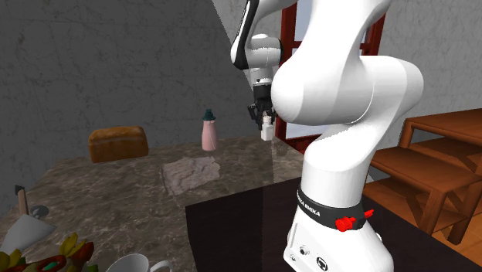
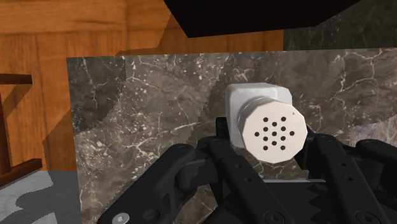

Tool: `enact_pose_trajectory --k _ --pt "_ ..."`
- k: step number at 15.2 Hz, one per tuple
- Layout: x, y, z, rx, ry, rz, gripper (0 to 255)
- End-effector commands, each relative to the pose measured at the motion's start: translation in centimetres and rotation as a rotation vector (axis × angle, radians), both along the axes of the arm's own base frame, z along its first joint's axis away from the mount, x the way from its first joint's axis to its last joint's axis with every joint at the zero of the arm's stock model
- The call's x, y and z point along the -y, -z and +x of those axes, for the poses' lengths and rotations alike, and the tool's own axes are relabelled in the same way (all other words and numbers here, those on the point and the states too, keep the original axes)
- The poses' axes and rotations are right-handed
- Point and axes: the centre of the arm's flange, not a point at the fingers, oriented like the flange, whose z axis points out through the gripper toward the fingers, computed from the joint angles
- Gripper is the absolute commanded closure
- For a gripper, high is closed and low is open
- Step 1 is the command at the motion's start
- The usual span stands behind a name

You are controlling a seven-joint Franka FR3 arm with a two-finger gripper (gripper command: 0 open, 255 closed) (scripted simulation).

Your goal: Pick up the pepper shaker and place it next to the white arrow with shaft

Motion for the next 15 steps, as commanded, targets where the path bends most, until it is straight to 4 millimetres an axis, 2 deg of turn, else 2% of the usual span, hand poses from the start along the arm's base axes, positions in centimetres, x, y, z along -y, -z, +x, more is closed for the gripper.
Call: enact_pose_trajectory --k 1,5,15 --pt "0.0 -1.0 0.0 0.000 0.000 0.000 255" --pt "0.0 -2.6 -0.1 0.000 0.000 0.000 255" --pt "-12.8 -2.6 -3.0 0.000 0.000 0.000 255"
